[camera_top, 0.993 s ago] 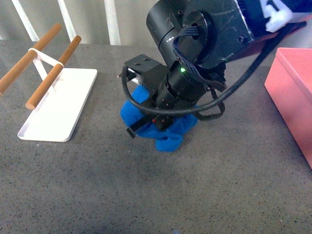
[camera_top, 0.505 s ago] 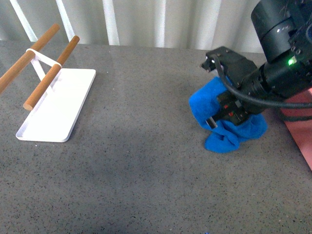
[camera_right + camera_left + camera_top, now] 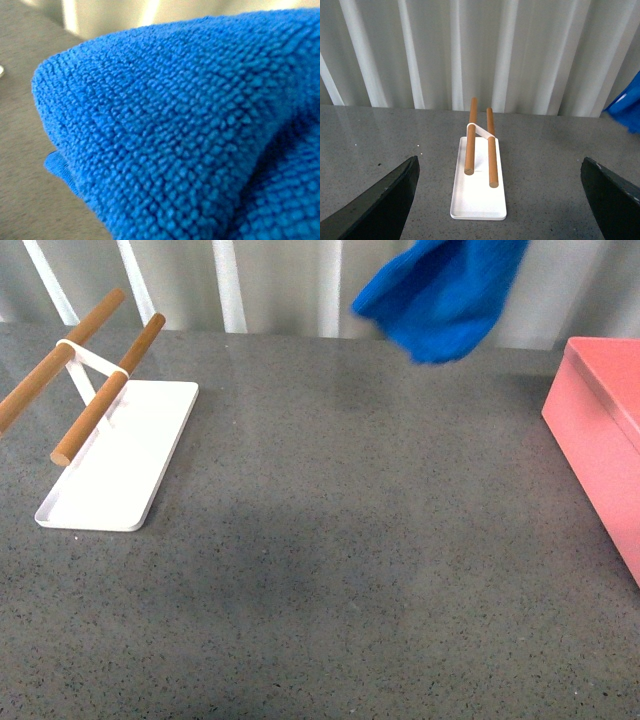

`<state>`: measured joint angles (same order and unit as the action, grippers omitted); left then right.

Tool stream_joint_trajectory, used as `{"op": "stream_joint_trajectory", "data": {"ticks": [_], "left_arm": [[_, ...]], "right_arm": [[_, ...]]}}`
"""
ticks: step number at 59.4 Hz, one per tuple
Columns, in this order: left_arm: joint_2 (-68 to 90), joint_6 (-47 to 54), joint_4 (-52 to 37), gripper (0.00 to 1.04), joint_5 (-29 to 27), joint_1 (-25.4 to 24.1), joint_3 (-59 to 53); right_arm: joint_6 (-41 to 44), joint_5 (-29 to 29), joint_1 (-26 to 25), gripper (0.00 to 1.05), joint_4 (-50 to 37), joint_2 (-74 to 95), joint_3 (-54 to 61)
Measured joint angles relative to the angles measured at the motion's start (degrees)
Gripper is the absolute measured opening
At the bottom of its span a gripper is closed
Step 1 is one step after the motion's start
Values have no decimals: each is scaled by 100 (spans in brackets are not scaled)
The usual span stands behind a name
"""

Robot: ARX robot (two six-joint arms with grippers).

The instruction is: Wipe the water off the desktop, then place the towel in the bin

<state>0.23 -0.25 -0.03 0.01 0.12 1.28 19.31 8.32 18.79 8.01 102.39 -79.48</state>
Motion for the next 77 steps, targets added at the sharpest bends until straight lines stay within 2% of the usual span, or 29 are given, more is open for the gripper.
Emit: {"op": "stream_joint_trajectory", "data": {"ticks": [4, 8, 25, 35, 53, 77], "left_arm": [[0, 0, 0, 98, -2, 0, 0], [0, 0, 0, 98, -2, 0, 0], [0, 0, 0, 98, -2, 0, 0], [0, 0, 0, 98, -2, 0, 0], [0, 0, 0, 98, -2, 0, 0], [0, 0, 0, 98, -2, 0, 0]], "right_arm": [[-109, 660, -216, 5, 361, -363, -162], [-240, 918, -428, 5, 804, -566, -304], [-258, 782, -1421, 5, 2415, -868, -564], [-46, 763, -1832, 5, 2583, -1027, -286], [-9, 385, -2468, 5, 2669, -931, -13], [-70, 297, -2559, 5, 2566, -651, -17]]}}
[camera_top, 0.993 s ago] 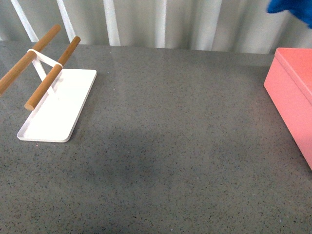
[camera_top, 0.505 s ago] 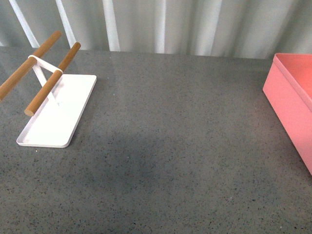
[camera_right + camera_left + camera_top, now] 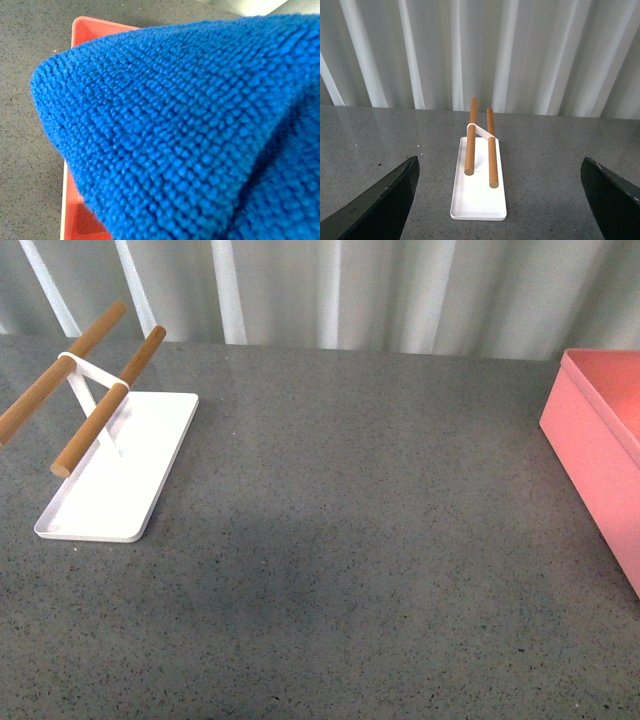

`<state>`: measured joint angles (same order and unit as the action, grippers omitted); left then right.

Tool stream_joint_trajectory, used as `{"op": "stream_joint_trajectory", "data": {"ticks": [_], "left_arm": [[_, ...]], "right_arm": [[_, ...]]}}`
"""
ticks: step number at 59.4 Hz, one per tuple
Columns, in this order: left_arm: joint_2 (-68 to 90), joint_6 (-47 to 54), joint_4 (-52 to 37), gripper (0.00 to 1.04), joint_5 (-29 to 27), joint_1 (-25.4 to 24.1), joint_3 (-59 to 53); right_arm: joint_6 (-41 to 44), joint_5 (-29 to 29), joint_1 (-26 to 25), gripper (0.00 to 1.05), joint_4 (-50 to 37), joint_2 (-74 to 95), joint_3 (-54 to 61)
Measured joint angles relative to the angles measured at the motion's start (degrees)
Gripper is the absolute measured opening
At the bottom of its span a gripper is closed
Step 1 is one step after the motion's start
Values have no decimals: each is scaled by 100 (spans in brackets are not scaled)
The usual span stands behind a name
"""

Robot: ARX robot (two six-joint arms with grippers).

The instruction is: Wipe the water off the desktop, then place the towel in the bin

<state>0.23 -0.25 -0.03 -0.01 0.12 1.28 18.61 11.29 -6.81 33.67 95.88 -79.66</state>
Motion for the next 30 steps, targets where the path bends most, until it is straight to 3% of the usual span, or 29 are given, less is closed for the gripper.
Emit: {"op": "stream_joint_trajectory", "data": {"ticks": [7, 11, 26, 30], "left_arm": [[0, 0, 0, 98, 0, 0, 0], [0, 0, 0, 98, 0, 0, 0], [0, 0, 0, 98, 0, 0, 0], [0, 0, 0, 98, 0, 0, 0]], "right_arm": [[7, 83, -7, 9, -17, 15, 0], [9, 190, -17, 25, -22, 15, 0], [9, 192, -20, 63, -24, 17, 0], [9, 192, -22, 77, -24, 17, 0]]}}
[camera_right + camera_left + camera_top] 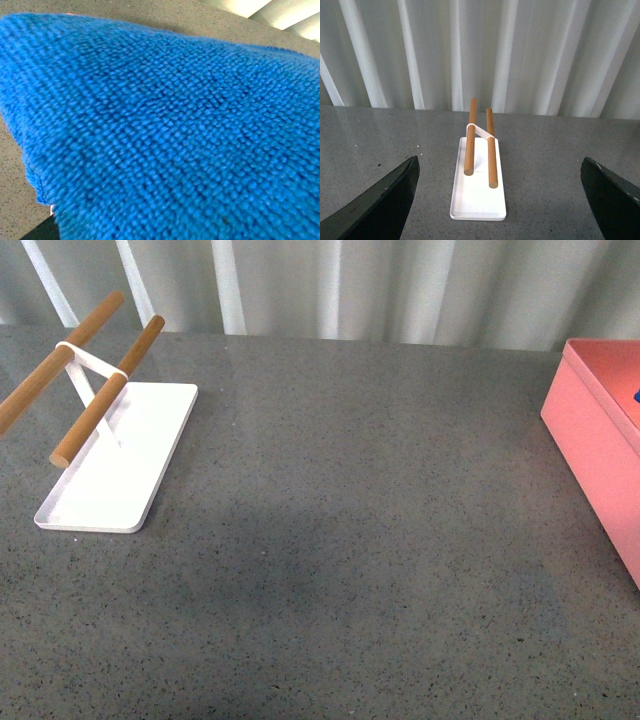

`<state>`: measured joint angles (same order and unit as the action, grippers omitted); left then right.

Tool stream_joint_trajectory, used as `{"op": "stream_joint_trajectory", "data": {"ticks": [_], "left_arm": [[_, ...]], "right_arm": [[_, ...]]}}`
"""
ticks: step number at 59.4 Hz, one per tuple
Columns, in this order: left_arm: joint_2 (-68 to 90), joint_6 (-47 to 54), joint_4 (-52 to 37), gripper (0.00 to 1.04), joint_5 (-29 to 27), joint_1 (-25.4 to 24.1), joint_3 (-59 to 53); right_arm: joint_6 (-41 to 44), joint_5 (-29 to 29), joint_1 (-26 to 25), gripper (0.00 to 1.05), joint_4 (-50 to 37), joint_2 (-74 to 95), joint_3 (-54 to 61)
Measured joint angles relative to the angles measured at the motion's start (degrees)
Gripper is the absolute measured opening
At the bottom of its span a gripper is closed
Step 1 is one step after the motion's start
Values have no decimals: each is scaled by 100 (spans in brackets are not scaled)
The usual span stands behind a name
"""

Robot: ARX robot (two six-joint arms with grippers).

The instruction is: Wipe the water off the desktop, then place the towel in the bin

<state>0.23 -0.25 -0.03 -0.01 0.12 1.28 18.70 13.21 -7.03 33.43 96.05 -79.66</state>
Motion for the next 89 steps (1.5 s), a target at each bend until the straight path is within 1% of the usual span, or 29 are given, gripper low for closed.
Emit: {"op": "stream_joint_trajectory", "data": {"ticks": [4, 7, 9, 10, 15, 60, 61, 64, 66, 70, 89], "left_arm": [[0, 0, 0, 98, 0, 0, 0], [0, 0, 0, 98, 2, 0, 0], [0, 0, 0, 98, 0, 0, 0], [0, 0, 0, 98, 0, 0, 0], [0, 0, 0, 98, 0, 0, 0], [0, 0, 0, 98, 0, 0, 0], [0, 0, 0, 98, 0, 0, 0], [0, 0, 0, 98, 0, 0, 0], [-2, 0, 0, 98, 2, 0, 0], [-2, 0, 0, 98, 0, 0, 0], [-4, 0, 0, 98, 0, 0, 0]], "right_arm": [[0, 0, 0, 86, 0, 0, 0], [0, 0, 0, 94, 0, 2, 0], [0, 0, 0, 99, 0, 2, 0], [-4, 0, 0, 100, 0, 2, 0], [0, 0, 0, 97, 0, 2, 0], [0, 0, -2, 98, 0, 7, 0], [-50, 26, 0, 98, 68, 37, -31], [-407, 129, 0, 98, 1106, 282, -507], [-601, 129, 0, 98, 1460, 354, -597], [-859, 164, 0, 98, 1805, 452, -605], [-1069, 210, -13, 98, 1799, 476, -612]]}}
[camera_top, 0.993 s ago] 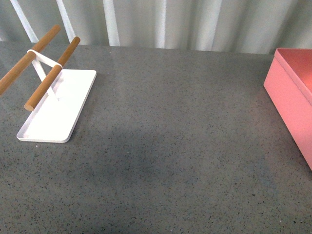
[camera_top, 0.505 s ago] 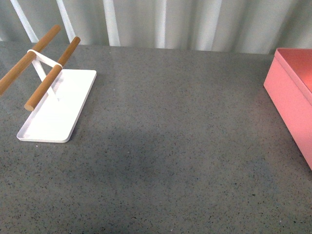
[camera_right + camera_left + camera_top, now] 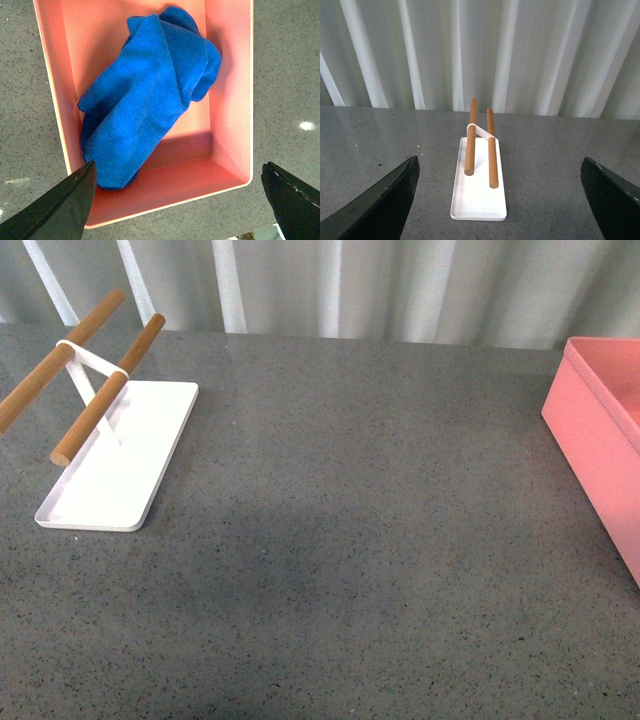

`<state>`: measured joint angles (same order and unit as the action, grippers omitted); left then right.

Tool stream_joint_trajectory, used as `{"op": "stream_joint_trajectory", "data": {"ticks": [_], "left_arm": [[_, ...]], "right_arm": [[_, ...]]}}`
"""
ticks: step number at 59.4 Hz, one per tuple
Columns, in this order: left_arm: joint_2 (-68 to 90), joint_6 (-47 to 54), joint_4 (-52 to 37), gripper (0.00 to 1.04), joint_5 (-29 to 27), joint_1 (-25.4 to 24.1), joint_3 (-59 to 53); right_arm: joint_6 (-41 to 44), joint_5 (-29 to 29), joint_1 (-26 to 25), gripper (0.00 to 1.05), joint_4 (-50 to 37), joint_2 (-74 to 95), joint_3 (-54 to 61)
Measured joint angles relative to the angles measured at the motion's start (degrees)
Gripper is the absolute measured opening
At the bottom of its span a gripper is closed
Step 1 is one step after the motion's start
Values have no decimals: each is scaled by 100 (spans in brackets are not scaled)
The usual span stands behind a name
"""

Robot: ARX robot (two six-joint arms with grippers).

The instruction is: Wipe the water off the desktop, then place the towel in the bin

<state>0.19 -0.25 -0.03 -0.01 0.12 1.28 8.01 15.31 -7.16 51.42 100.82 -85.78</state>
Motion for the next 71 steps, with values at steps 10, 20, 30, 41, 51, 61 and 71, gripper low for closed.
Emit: {"op": "stream_joint_trajectory", "data": {"ticks": [10, 20, 30, 41, 51, 61, 71], "left_arm": [[0, 0, 0, 98, 0, 0, 0], [0, 0, 0, 98, 0, 0, 0], [2, 0, 0, 98, -4, 0, 0], [-4, 0, 0, 98, 0, 0, 0], [-7, 0, 0, 98, 0, 0, 0], [-7, 0, 0, 98, 0, 0, 0], [-7, 0, 0, 98, 0, 0, 0]], "right_arm": [[-39, 0, -4, 98, 4, 0, 0], [-44, -7, -4, 98, 0, 0, 2], [-584, -2157, -79, 72, -4922, -1154, 2830], [-702, -2120, 118, 37, -9680, -2140, 5178], [-695, -1974, 273, 3, -10056, -2857, 6334], [-721, -1646, 492, 3, -10096, -3488, 7010], [-726, -1574, 704, 3, -9991, -4079, 7490]]}}
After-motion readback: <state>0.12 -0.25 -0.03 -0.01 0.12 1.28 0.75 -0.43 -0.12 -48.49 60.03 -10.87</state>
